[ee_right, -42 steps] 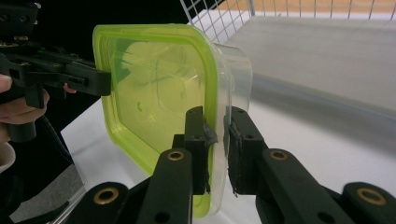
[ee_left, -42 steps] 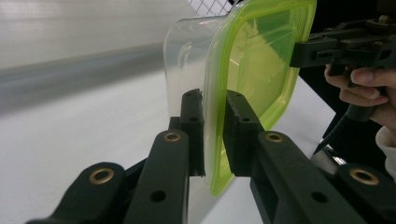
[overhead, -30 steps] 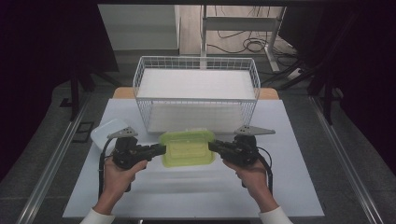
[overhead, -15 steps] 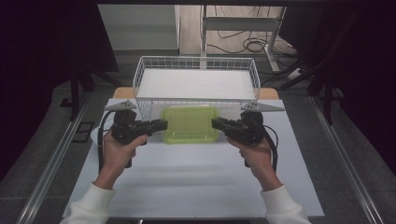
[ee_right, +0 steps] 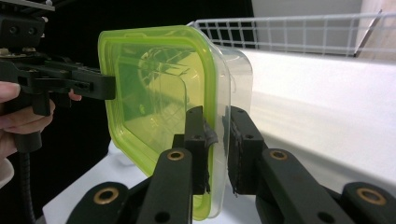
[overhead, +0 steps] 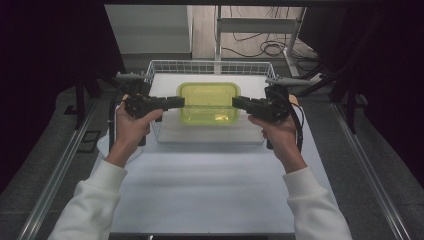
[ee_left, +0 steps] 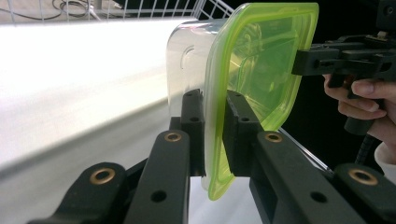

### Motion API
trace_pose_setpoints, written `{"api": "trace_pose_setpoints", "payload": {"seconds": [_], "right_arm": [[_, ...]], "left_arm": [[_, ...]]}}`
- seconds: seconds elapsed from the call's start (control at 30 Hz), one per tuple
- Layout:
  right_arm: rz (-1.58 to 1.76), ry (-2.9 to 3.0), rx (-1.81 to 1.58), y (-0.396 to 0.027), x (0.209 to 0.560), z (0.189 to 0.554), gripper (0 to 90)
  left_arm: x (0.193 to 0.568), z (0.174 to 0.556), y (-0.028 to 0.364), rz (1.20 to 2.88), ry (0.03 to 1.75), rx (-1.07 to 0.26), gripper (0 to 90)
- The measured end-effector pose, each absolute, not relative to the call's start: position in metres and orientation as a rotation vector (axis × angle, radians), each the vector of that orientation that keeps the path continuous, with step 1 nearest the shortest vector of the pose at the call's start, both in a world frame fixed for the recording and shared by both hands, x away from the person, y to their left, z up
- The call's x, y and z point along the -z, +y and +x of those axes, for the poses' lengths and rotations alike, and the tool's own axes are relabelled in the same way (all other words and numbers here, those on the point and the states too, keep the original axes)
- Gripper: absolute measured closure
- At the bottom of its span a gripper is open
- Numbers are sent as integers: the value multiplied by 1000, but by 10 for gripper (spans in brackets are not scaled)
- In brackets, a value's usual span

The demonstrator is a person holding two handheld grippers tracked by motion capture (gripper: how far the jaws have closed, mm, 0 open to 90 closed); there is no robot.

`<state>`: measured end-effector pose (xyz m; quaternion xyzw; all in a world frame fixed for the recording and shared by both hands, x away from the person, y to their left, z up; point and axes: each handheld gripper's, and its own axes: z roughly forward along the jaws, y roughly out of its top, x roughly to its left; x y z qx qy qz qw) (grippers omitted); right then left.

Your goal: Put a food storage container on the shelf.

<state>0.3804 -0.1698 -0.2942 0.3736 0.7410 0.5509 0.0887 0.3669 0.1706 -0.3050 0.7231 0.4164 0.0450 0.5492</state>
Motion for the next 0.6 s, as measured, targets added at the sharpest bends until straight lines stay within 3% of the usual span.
{"api": "trace_pose_setpoints", "payload": {"seconds": [0.33, 0.6], "right_arm": [[1192, 2209, -1656, -169, 273, 420, 792], [1310, 2249, -1613, -171, 279, 450, 792]], "left_arm": [[280, 409, 173, 1724, 1005, -78, 802], [290, 440, 168, 1743, 1067, -15, 804]]}}
